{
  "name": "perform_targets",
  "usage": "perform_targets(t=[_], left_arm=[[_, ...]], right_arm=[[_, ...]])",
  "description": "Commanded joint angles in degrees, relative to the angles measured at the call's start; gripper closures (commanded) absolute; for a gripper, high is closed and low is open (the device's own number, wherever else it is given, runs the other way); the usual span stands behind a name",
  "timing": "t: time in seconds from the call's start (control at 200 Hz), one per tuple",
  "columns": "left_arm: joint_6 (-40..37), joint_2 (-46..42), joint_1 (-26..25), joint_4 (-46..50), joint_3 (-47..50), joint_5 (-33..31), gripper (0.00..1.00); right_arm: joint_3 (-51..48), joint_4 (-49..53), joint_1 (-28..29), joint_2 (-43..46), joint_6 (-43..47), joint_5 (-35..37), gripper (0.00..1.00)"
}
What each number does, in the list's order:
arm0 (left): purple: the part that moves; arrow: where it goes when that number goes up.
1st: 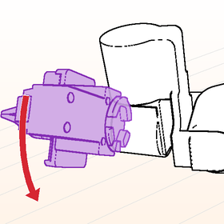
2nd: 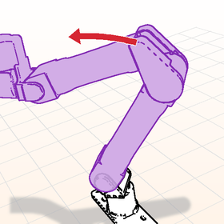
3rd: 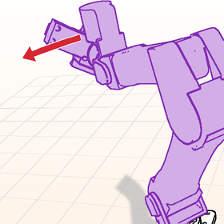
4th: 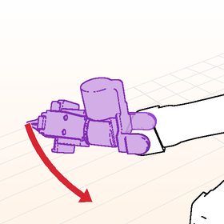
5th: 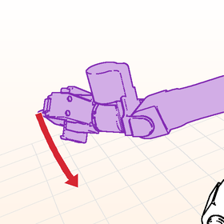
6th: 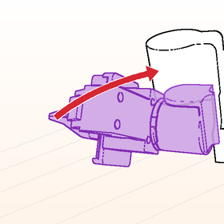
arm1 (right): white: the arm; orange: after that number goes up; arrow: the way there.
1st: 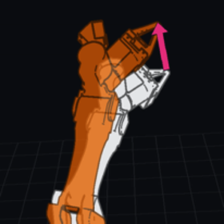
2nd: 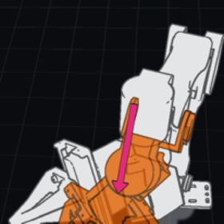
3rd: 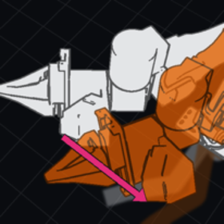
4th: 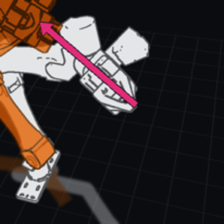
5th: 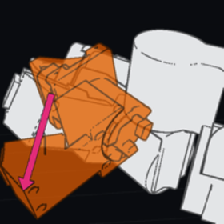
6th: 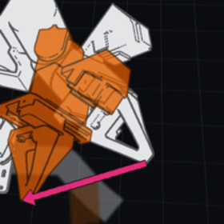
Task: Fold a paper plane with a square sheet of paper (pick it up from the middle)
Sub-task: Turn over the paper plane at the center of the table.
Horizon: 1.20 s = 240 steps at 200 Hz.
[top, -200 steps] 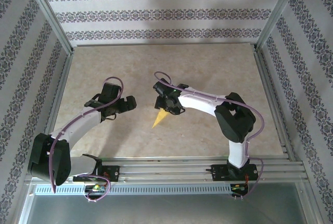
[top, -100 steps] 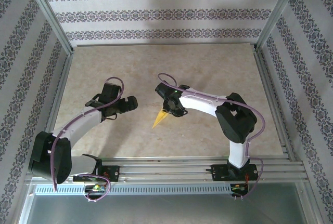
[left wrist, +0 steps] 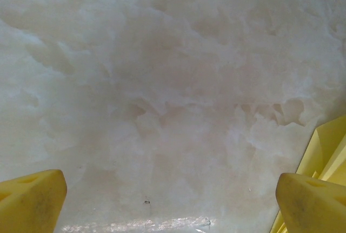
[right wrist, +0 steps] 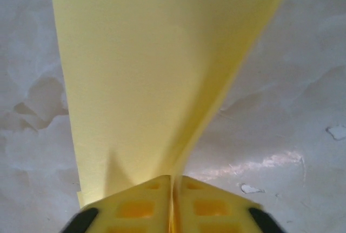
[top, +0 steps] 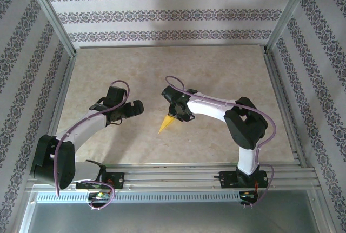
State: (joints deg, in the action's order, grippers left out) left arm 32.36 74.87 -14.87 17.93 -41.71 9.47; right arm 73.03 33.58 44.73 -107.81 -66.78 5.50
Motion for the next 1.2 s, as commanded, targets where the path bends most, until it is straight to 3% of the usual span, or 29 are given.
perform_targets(t=[0.0,0.175,0.34,0.555,0.705,0.879,1.059,1.194], left_arm=[[0.2,-0.5,0.6,-0.3,-0.5,0.4,0.0],[0.9,-2.3,0.6,0.8,-0.8,-0.6,0.0],[2.6,-5.4,0.7,1.1,-0.5,-1.9,0.0],[5.3,-8.5,0.8,-0.7,0.4,0.1,0.0],[7.8,-7.4,0.7,-4.4,1.1,6.3,0.04],[11.5,-3.5,-0.5,-9.8,1.6,13.8,0.17],[15.6,-0.4,-4.0,-15.5,2.1,16.9,0.28],[17.3,3.1,-8.3,-16.3,0.3,15.6,0.34]], right_arm=[[-1.0,-1.8,-0.6,2.5,1.2,0.8,0.95],[-0.9,-8.4,-1.5,6.1,9.2,-2.9,0.99],[-4.1,-21.4,-3.1,7.5,14.9,-14.4,0.99],[-9.3,-36.6,-5.5,6.2,15.6,-27.6,0.98],[-15.1,-43.4,-7.3,5.8,14.9,-30.0,0.96],[-19.2,-46.1,-9.6,3.6,15.7,-31.3,0.92],[-21.8,-47.0,-11.0,2.9,15.5,-31.4,0.89],[-22.2,-47.2,-11.5,2.8,15.7,-31.6,0.88]])
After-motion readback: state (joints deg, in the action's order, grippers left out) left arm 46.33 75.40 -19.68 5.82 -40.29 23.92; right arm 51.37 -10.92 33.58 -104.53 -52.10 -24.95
